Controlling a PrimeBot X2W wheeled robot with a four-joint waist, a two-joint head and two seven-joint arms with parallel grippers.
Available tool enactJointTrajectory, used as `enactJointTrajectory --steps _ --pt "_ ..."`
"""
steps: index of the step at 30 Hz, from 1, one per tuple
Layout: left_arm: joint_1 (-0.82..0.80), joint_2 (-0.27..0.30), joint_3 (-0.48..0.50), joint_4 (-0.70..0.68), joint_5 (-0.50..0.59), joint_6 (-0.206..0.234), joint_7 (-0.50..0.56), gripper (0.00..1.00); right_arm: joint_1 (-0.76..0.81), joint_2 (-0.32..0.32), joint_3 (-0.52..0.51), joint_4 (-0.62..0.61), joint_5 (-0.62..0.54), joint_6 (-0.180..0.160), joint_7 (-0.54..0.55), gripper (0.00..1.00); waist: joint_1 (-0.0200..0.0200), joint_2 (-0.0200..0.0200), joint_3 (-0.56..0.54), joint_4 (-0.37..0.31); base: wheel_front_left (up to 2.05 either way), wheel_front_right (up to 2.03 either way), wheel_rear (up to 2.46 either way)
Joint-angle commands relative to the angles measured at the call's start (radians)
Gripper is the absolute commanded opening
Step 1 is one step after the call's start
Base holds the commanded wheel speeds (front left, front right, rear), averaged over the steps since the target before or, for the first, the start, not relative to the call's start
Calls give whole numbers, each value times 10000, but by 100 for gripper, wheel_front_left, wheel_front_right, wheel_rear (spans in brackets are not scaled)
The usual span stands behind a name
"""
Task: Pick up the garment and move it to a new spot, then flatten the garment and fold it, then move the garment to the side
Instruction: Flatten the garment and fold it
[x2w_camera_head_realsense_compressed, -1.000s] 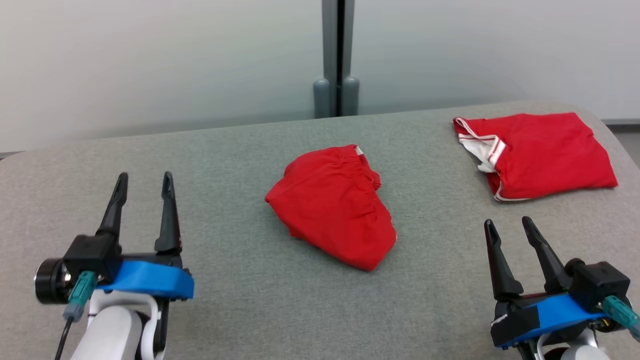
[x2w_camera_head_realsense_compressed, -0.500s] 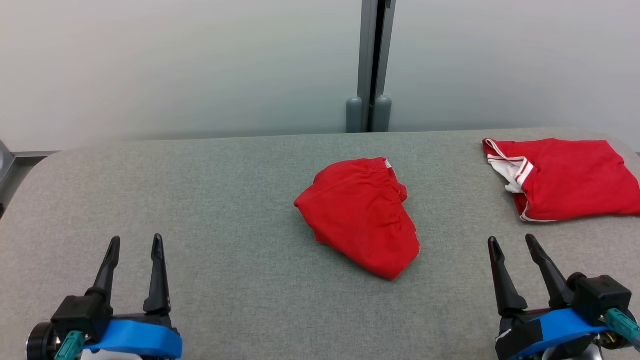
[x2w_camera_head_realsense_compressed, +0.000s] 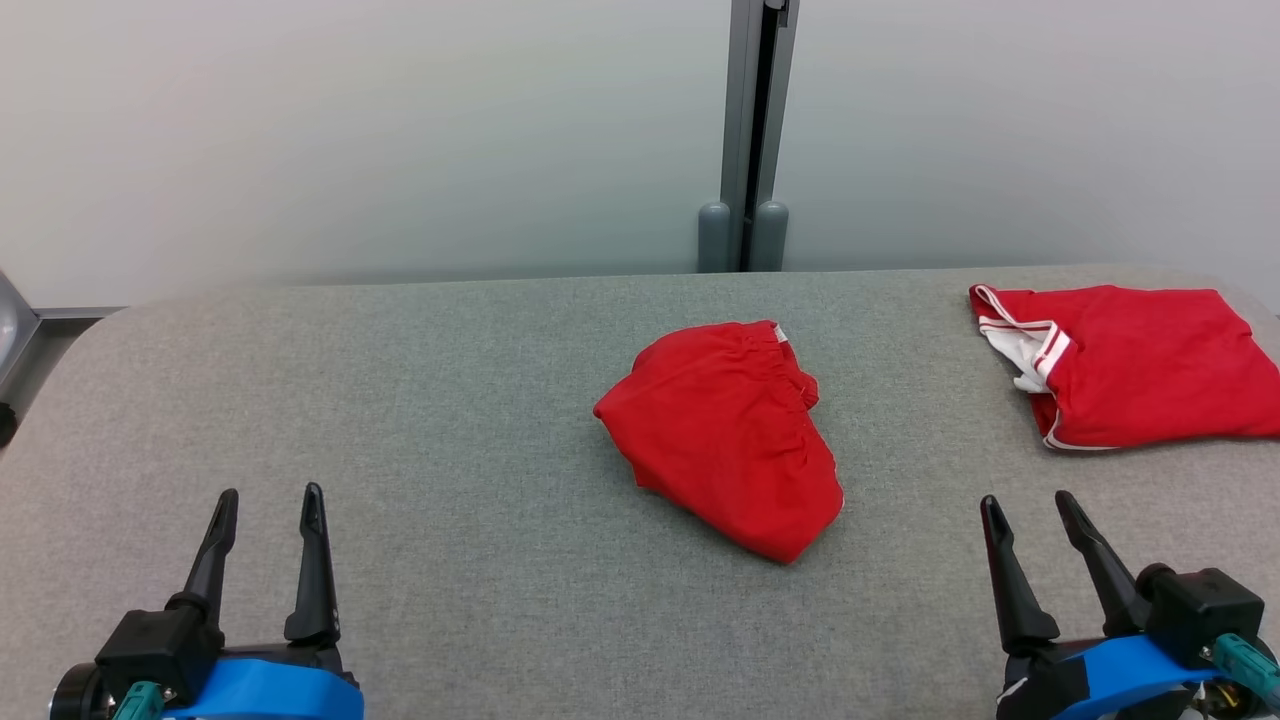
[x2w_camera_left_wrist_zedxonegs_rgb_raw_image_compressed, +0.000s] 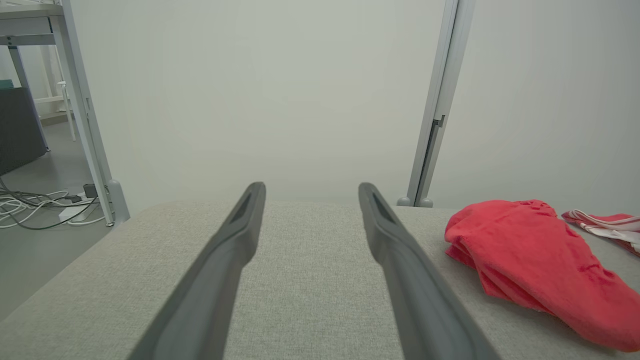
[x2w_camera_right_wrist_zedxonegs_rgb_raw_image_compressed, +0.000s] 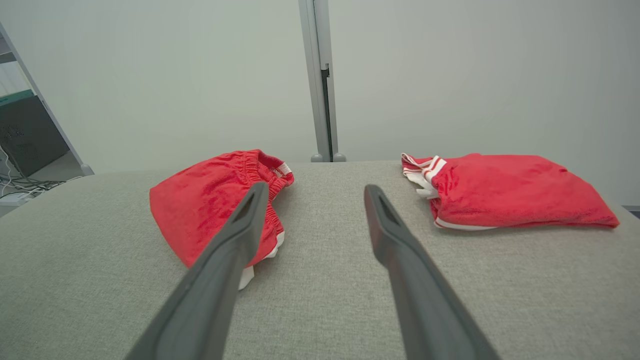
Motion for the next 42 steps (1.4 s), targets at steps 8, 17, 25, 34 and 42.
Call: enactJointTrajectory --steps 8,17,25,34,42 --pt "167 163 19 -181 -70 130 53 100 118 -9 -4 1 58 1 51 100 0 0 -11 -9 0 0 0" --pt "195 248 -9 -255 -79 232 85 100 132 -9 -3 53 66 1 81 100 0 0 3 28 0 0 0" --pt "48 269 -67 -235 -58 265 114 100 -529 -9 90 95 -192 1 151 100 0 0 79 92 0 0 0" --pt "-395 156 -271 -235 23 263 129 100 -2652 -171 634 543 -595 1 480 100 0 0 488 461 0 0 0" --pt "-888 -11 -395 -87 86 182 48 100 -3894 -408 753 1920 -782 1 709 100 0 0 1034 935 0 0 0"
